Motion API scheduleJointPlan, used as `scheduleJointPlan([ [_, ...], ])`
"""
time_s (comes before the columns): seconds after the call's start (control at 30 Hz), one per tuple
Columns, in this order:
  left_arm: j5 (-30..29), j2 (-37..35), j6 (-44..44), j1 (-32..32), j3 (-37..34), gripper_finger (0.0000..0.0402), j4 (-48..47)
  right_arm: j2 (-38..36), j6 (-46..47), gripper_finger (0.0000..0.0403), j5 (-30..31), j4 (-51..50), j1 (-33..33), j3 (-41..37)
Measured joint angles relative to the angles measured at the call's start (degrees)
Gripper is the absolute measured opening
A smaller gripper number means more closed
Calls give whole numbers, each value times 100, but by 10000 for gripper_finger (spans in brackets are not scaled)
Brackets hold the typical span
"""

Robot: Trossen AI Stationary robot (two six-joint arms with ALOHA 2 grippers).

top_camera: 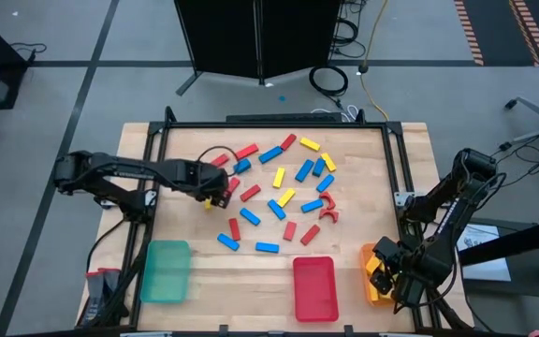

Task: Sort blocks
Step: Put the yellow block into the orange bin

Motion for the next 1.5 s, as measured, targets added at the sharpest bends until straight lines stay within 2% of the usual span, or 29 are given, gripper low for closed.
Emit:
scheduleJointPlan([
  [0.23,-324,9,-185,28,-201,241,68,-2,-55,320,-7,-6,0,0],
  [0.5,-251,617,-36,38,-197,241,166,-2,-33,320,-11,-37,0,0],
  [0.6,-41,870,144,39,-197,237,396,-2,-18,320,-19,-36,0,0],
  [0.73,127,1207,294,37,-184,193,562,-2,24,320,-25,-27,0,0],
  [0.93,128,1290,576,72,-167,60,780,-2,154,320,-27,-31,0,2],
  [1.1,121,1196,580,68,-184,59,772,-2,221,320,-7,-68,-2,4],
  [1.17,47,1153,587,33,-111,59,762,-2,312,320,242,-86,-29,4],
  [1.27,-10,912,635,-32,153,59,1143,-71,467,320,1266,-203,-145,4],
  [1.37,-50,645,900,-35,400,59,1758,-275,620,320,2355,-582,-424,4],
  [1.5,-62,296,1502,26,797,59,2862,-762,708,320,3219,-1394,-971,4],
])
